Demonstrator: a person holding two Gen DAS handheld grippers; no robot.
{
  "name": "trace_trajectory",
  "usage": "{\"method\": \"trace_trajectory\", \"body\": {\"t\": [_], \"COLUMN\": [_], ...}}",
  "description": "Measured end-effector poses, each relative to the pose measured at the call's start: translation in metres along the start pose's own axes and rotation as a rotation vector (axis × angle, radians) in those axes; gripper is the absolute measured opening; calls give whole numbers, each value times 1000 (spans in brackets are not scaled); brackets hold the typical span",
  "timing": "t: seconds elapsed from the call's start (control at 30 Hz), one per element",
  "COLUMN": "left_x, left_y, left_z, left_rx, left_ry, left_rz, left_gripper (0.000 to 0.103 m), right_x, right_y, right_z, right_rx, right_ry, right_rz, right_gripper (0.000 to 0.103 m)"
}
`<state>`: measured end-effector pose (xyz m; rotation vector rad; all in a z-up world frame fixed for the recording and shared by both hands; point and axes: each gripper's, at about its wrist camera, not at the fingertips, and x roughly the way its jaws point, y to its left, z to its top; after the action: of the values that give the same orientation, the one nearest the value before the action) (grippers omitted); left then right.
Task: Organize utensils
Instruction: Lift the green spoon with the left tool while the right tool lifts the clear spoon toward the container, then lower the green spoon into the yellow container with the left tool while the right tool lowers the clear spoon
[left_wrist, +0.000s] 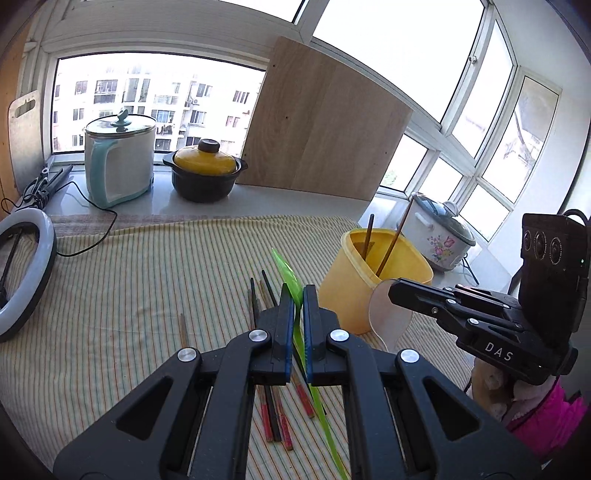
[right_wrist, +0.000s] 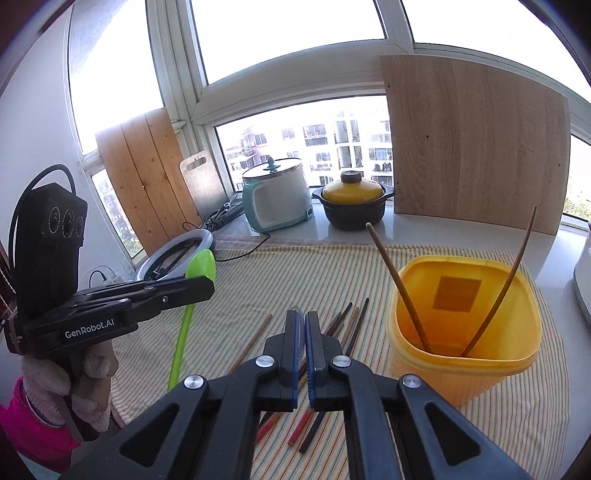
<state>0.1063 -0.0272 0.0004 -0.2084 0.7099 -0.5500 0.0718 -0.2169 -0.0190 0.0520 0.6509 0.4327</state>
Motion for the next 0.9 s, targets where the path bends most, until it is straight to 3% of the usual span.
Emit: {"method": "trace_trajectory", "body": {"t": [0.53,0.9], "left_x": [33,68], "left_y": [-66,-95], "left_z": [39,72], "left_rx": [91,126], "left_ry": [-33,-63], "left_rz": [-98,-93], "left_gripper": [2,2], "right_x": [-55,-57], "right_y": [-55,-82], "right_z": [33,56], "right_rx": [32,49], "right_ry": [-121,-148], "right_rz": [-141,-209], "right_gripper": [0,0]}}
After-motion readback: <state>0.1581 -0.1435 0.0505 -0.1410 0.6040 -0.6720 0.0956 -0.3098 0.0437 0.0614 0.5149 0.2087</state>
